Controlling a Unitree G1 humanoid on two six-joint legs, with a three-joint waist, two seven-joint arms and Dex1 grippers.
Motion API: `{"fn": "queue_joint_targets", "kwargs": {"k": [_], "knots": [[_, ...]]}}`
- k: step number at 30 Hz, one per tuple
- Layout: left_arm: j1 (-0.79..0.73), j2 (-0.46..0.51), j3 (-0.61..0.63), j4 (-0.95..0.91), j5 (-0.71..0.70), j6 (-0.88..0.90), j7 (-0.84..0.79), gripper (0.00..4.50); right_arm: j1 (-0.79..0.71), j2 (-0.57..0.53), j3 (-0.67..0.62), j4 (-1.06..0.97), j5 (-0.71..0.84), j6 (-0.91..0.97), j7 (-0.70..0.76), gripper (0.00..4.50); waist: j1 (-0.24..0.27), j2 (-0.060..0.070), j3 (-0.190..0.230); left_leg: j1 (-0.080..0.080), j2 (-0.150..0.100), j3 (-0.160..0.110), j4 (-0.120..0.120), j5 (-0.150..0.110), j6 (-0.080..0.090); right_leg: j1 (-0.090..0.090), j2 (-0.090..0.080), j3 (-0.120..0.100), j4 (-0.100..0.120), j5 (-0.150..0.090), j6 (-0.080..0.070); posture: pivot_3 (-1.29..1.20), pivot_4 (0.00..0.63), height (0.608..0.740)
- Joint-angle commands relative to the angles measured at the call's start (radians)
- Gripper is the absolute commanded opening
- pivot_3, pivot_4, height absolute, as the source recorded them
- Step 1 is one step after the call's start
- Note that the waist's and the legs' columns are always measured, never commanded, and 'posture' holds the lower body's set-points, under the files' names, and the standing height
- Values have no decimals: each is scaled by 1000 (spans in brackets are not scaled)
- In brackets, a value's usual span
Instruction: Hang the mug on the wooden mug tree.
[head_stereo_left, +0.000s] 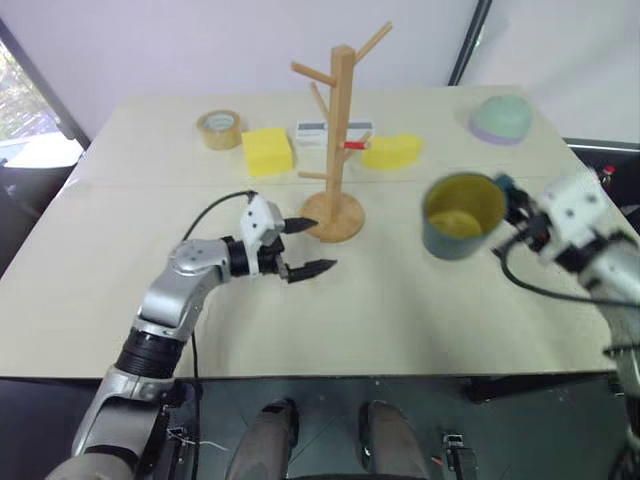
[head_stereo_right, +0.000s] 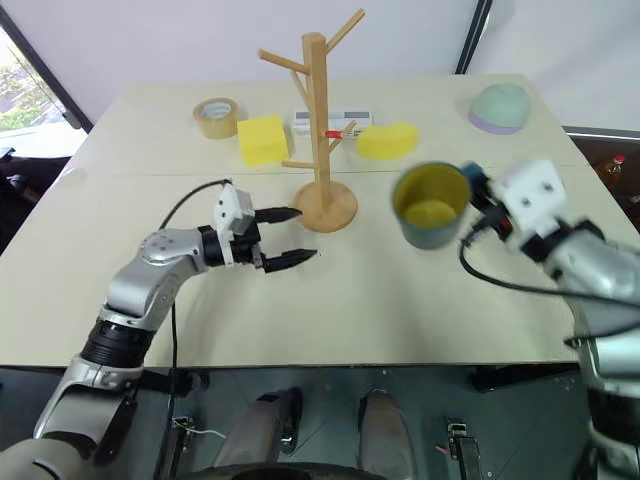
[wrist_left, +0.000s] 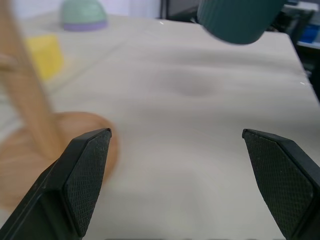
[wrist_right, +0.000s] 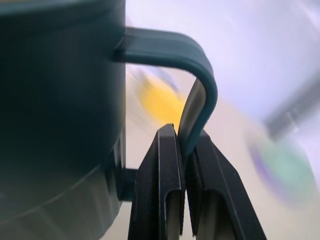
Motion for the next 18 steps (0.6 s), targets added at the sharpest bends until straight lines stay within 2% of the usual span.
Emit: {"fn": "queue_joint_targets", "kwargs": {"k": [1, 3, 8, 13, 18], "knots": [[-39, 18, 92, 6, -51, -24, -6, 4500, -169, -44, 150, 34, -57, 78, 80, 14, 3, -1, 0, -1, 0, -1, 0, 0, 0, 0, 1, 0, 0, 2, -3, 0, 150, 740], [-40, 28, 114, 1, -57, -24, -5, 4500, -266, -48, 227, 90, -108, 86, 113, 14, 7, -1, 0, -6, 0, -1, 0, 0, 0, -4, 1, -1, -2, 3, 0, 0, 150, 740], [-18, 43, 150, -37, -69, -7, 11, 4500, -443, 3, 329, 249, -186, 61, 162, 14, 9, -1, 1, -10, -5, 0, -1, 0, 0, -7, 0, 1, -4, 6, 5, 0, 150, 740], [13, 51, 158, -66, -70, 1, 34, 4500, -534, 53, 378, 354, -241, 30, 203, 14, 0, -2, 1, -9, -5, 0, -1, 0, -1, -8, 0, 1, -2, 6, 5, 0, 150, 740], [33, 54, 162, -84, -73, 6, 48, 4500, -572, 79, 399, 377, -270, 19, 250, 14, -5, -2, 1, -8, -5, 0, -1, 1, -3, -8, 0, 1, -1, 7, 5, 0, 150, 740]]}}
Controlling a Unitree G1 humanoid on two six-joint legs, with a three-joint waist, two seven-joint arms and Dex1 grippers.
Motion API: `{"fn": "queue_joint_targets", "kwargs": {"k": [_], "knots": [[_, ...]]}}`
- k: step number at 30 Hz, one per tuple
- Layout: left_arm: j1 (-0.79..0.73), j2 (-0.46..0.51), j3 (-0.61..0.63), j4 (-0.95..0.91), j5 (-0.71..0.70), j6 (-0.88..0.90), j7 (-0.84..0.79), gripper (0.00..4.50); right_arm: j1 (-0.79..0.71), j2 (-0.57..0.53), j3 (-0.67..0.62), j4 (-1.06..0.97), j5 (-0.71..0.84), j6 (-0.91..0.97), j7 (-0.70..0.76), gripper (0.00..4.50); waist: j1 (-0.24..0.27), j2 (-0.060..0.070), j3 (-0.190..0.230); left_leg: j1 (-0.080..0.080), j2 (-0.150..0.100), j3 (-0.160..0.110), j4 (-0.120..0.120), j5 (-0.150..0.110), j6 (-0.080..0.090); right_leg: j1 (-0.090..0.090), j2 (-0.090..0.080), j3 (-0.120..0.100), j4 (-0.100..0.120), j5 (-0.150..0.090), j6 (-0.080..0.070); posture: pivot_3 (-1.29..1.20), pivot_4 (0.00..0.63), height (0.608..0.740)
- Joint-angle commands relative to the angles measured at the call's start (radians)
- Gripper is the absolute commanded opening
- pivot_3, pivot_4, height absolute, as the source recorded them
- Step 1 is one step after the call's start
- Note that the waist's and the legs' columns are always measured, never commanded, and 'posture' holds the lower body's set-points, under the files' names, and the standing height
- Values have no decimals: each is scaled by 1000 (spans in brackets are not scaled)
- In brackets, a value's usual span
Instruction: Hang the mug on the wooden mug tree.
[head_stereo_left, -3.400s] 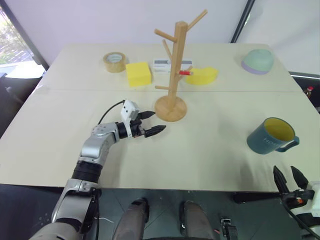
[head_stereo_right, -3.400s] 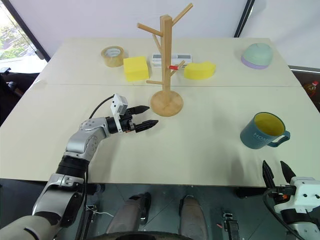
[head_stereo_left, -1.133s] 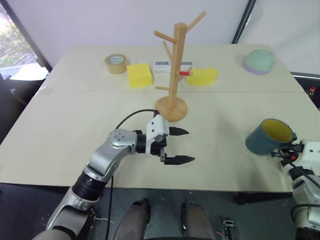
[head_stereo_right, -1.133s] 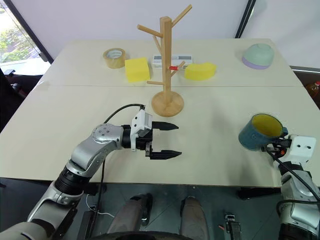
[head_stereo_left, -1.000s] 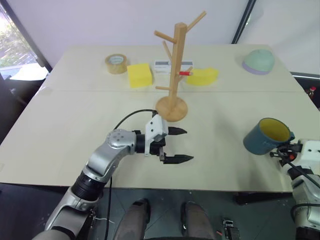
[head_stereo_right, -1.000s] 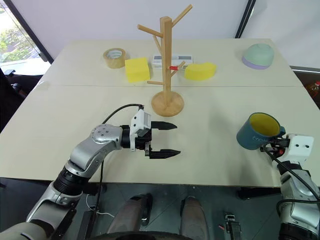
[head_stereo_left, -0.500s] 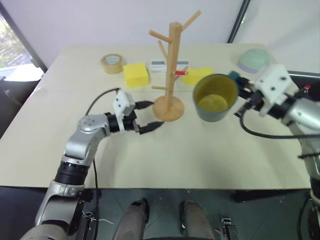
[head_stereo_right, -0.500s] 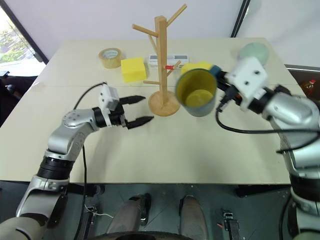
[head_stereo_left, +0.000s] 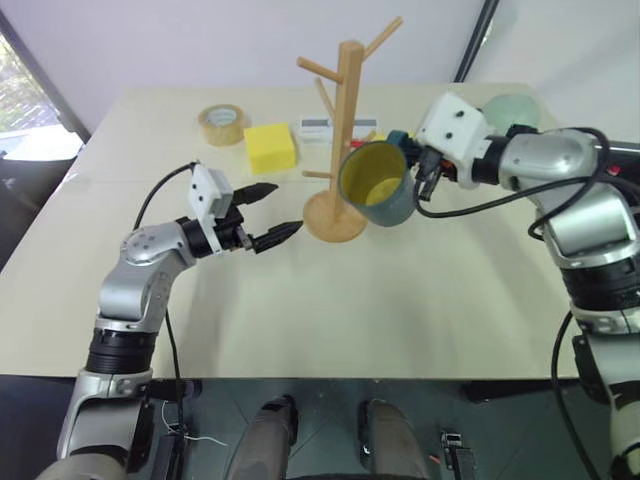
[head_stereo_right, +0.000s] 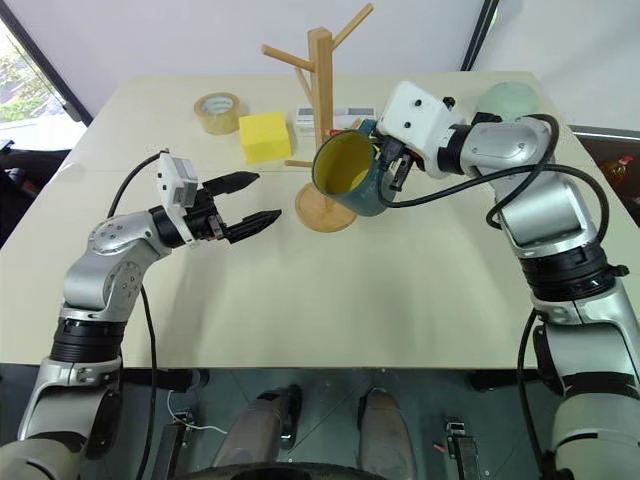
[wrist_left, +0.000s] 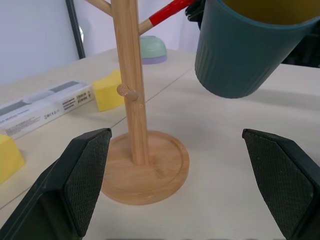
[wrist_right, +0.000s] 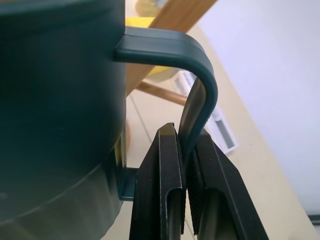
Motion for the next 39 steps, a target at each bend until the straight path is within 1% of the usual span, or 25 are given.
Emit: {"fn": "queue_joint_targets", "kwargs": {"k": [1, 14, 24, 27, 28, 31, 33, 39], "knots": [[6, 11, 25, -50, -17, -2, 11, 4500, -54, 13, -8, -14, -25, -17, 26, 14, 0, 0, 0, 0, 0, 0, 0, 0, 0, 0, 0, 0, 0, 0, 0, 0, 150, 740], [6, 15, 28, -57, -20, 1, 23, 4500, -145, 130, 41, 72, -128, 13, 24, 14, -2, 0, 0, 1, 1, 0, 0, 1, -2, -1, 1, 0, 2, 1, -1, 0, 150, 740], [4, 13, 31, -65, -32, -1, 25, 4500, -143, 169, 61, 132, -178, -17, 28, 14, -3, 0, 0, 1, 1, 0, 0, 2, -3, -1, 2, 0, 2, 1, -1, 0, 150, 740], [2, 12, 29, -65, -33, -2, 27, 4500, -140, 171, 57, 138, -186, -34, 30, 1067, -3, 0, 0, 1, 1, 0, 0, 2, -3, -1, 2, 0, 2, 1, -1, 0, 150, 740], [2, 12, 29, -65, -34, -3, 28, 4500, -139, 170, 53, 138, -189, -39, 26, 1491, -4, 0, 0, 1, 1, 0, 0, 2, -3, -1, 2, 0, 2, 1, -1, 0, 150, 740], [3, 13, 31, -69, -38, -2, 29, 4500, -137, 157, 37, 130, -197, -50, 17, 2970, -4, 0, 0, 1, 1, 0, 0, 2, -3, -1, 2, 0, 2, 1, -1, 0, 150, 740], [2, 12, 33, -71, -42, 0, 30, 4500, -133, 141, 16, 121, -194, -52, 15, 2970, -4, 0, 0, 1, 2, 0, 0, 2, -3, -1, 2, 0, 2, 1, -1, 0, 150, 740], [2, 9, 41, -81, -58, 10, 41, 4500, -80, 81, -118, 60, -115, -15, 25, 2970, 2, 0, 0, 1, 2, 0, 0, 2, -3, -1, 3, 0, 2, 1, -1, 0, 150, 740]]}}
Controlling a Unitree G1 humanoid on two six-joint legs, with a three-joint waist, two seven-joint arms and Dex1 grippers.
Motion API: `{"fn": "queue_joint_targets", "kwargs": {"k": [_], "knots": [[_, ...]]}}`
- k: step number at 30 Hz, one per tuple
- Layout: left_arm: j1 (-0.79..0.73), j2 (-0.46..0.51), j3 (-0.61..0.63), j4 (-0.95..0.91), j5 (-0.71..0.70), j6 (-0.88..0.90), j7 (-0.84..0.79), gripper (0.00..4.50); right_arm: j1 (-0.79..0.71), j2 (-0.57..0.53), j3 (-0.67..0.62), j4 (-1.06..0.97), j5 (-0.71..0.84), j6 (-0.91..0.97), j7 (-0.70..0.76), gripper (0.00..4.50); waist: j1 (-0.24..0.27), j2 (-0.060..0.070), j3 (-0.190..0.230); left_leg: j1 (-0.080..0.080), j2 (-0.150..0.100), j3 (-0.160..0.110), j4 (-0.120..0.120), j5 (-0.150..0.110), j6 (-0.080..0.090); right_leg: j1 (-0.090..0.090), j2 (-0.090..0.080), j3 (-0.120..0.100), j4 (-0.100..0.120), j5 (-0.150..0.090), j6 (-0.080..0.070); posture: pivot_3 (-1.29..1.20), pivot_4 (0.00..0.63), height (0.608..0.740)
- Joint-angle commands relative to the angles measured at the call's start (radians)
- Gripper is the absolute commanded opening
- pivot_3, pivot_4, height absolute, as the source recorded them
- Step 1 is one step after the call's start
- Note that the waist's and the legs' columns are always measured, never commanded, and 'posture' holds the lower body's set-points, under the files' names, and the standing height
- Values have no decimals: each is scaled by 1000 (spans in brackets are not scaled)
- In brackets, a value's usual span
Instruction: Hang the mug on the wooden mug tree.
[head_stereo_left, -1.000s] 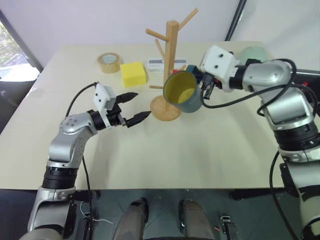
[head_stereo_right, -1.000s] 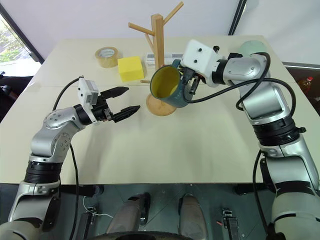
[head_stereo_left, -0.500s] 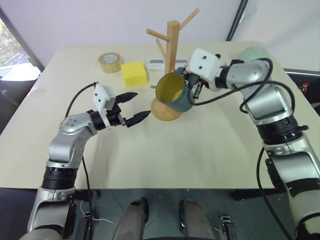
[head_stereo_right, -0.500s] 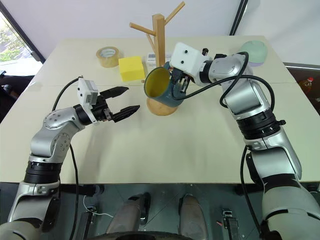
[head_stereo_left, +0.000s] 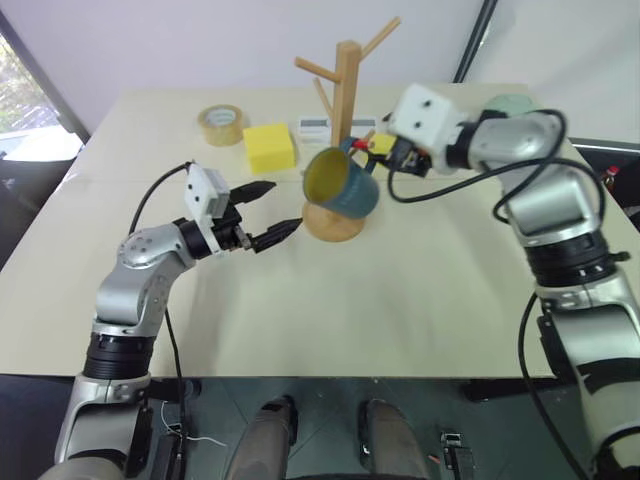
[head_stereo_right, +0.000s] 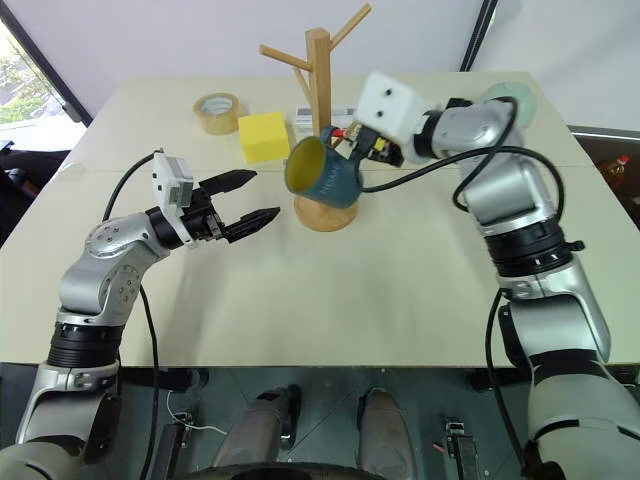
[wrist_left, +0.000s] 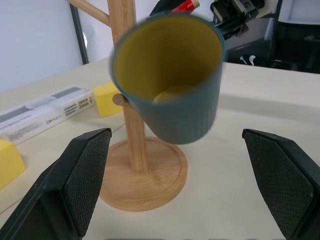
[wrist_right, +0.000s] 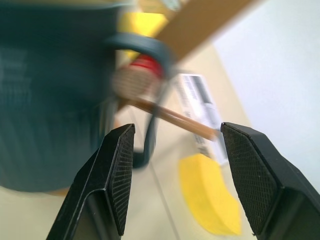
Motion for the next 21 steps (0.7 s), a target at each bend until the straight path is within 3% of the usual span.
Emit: {"fn": "queue_joint_targets", "kwargs": {"k": [1, 8, 12, 16, 21], "knots": [[-15, 4, 31, -45, -29, 3, 11, 4500, 44, -37, -130, -90, 73, 36, 0, 2970, 0, 0, 0, 0, 0, 0, 0, 0, 0, 0, 0, 0, 0, 0, 0, 0, 150, 740], [30, -4, 61, -26, -26, 28, 80, 4500, 323, -55, -384, -268, 242, 26, -14, 2970, -2, 0, 0, 1, 1, 0, 0, 0, 0, 1, 0, 0, 0, 0, 0, 0, 150, 740], [104, -33, 100, 44, 34, -24, 194, 4500, 560, 103, -525, -328, 359, 47, -132, 2970, -4, -1, 0, 5, 3, 1, -1, 0, 0, 4, 2, 1, 0, 0, -1, 0, 150, 740], [151, -62, 133, 125, 70, -75, 264, 4500, 712, 199, -523, -304, 337, -61, -210, 2970, -1, 0, 0, 8, 5, 1, 0, 0, 0, 5, 4, 1, 1, 2, -4, 0, 150, 740], [214, -76, 149, 145, 98, -115, 314, 4500, 798, 291, -535, -222, 378, -158, -250, 2970, -1, -1, -1, 11, 7, 2, 0, 1, -1, 8, 4, 2, 0, 3, -10, 0, 150, 740]]}}
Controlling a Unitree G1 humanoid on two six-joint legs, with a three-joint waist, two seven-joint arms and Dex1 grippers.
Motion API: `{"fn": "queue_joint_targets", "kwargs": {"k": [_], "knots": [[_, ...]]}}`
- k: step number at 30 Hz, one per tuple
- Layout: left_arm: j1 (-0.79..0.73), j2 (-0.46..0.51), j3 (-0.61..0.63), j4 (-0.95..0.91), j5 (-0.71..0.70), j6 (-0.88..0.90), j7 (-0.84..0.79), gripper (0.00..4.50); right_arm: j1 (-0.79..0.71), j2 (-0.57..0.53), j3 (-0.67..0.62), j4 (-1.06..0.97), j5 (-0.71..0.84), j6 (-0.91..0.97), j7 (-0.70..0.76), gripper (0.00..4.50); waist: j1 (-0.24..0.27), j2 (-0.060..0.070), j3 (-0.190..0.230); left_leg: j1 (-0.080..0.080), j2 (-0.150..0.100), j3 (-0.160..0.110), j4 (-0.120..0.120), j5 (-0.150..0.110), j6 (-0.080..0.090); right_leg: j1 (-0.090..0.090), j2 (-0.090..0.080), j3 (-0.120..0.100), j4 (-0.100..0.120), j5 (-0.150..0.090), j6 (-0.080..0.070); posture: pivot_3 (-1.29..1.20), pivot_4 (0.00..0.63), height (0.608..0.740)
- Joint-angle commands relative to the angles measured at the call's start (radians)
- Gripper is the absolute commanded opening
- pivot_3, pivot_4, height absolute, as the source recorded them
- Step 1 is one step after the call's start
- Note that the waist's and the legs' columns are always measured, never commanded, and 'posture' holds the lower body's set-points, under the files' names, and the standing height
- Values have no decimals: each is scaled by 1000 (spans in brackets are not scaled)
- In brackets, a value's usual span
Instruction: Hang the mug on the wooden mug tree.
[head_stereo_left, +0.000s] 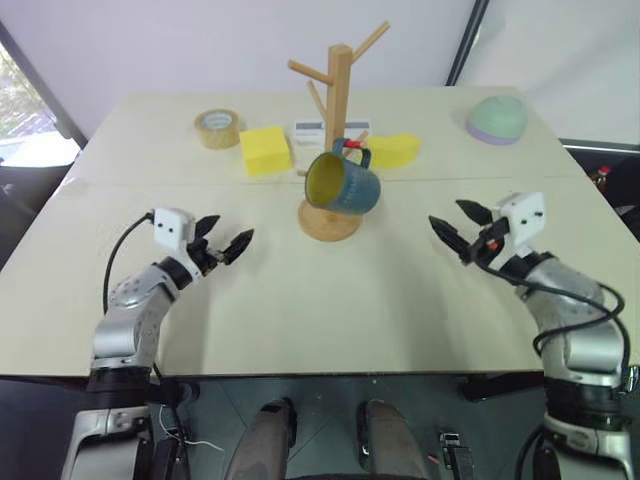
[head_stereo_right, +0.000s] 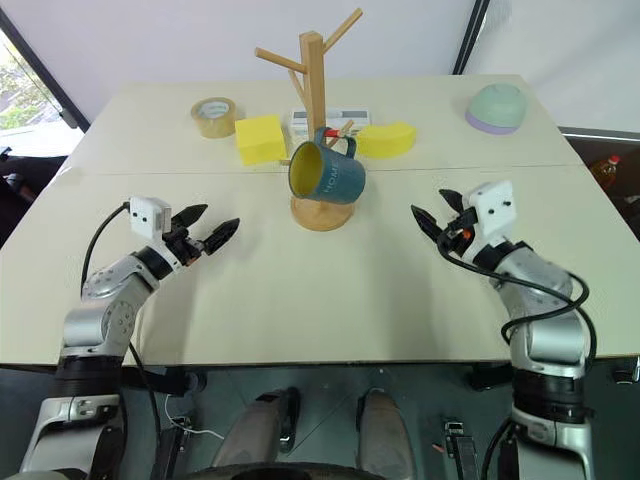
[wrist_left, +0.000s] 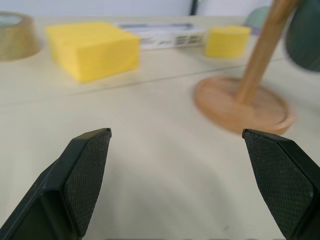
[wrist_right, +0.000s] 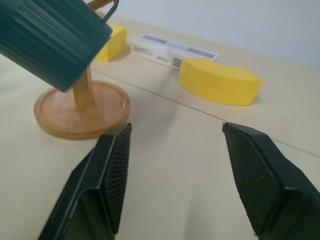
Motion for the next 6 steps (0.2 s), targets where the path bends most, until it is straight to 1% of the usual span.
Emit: {"fn": "queue_joint_targets", "kwargs": {"k": [1, 6], "knots": [[28, -10, 35, -12, 16, -43, 41, 4500, 23, 26, -25, 52, 36, -84, -18, 2970, 1, 0, 0, 1, 0, 0, 0, 0, 0, 1, 0, 0, 0, 0, 0, 0, 150, 740], [65, -16, 48, -37, 16, -51, 68, 4500, 29, 20, -2, 107, 41, -122, -13, 2970, 2, 0, 0, 1, 1, 0, 0, 0, 0, 1, 0, 1, 0, 0, -1, 0, 150, 740]]}}
